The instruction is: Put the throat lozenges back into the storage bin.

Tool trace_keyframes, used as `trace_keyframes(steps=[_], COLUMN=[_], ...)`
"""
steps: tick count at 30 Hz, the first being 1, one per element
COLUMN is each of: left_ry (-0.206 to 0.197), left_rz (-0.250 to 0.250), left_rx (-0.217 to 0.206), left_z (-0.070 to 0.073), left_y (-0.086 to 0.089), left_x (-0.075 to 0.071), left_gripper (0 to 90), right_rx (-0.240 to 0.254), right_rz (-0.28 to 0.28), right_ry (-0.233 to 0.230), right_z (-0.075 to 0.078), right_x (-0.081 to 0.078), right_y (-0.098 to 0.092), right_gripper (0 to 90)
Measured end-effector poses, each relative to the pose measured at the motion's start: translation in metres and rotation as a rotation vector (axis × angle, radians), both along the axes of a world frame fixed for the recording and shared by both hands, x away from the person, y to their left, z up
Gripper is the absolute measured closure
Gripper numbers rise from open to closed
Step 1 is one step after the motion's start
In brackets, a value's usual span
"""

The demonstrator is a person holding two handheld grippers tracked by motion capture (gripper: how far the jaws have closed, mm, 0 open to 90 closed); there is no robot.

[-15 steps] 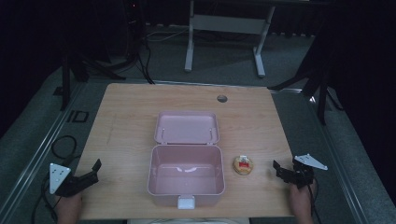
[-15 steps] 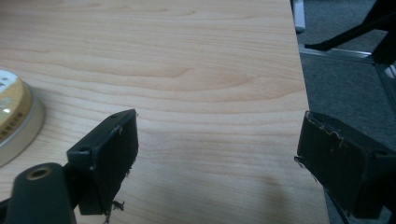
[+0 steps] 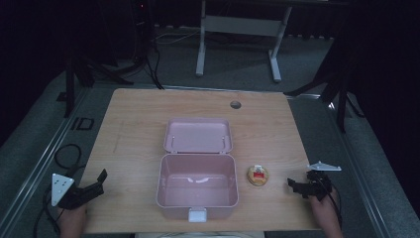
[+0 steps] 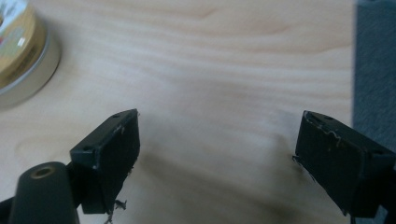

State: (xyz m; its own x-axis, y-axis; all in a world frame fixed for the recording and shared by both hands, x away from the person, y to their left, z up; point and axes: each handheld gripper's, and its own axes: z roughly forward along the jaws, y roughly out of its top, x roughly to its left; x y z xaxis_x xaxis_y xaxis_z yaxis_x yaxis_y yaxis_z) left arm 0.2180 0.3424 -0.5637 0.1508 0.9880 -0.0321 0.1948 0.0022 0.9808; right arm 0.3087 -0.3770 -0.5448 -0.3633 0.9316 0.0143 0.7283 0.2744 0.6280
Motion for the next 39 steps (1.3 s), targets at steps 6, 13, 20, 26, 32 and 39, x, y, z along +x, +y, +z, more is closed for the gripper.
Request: trace_keyframes(steps=[6,13,20,26,32,39], left_ry=[0.003,0.004,0.006,0.006,0.007,0.008], left_rz=[-0.007,-0.013,-0.016,-0.017,-0.018,-0.020], left_rx=[-0.005,-0.008,-0.008,-0.008,-0.009,-0.007], left_z=[0.000,0.000,0.000,0.000,0.000,0.000], left_y=[0.001,0.001,0.001,0.001,0.001,0.001], left_x=[0.000,0.000,0.000,0.000,0.000,0.000], left_gripper=[2.3,2.3,2.3,2.3,2.3,2.3], right_rx=[-0.096,-0.191,-0.272,-0.322,-0.357,-0.417], right_rz=[0.050,0.131,0.265,0.364,0.466,0.494], right_ry=[0.125,0.319,0.465,0.560,0.637,0.635], right_z=[0.011,0.023,0.027,0.027,0.028,0.031], right_x=[0.001,0.004,0.004,0.005,0.005,0.009], right_y=[0.005,0.008,0.016,0.020,0.028,0.037], right_gripper=[13.5,13.5,13.2,13.3,13.3,13.0])
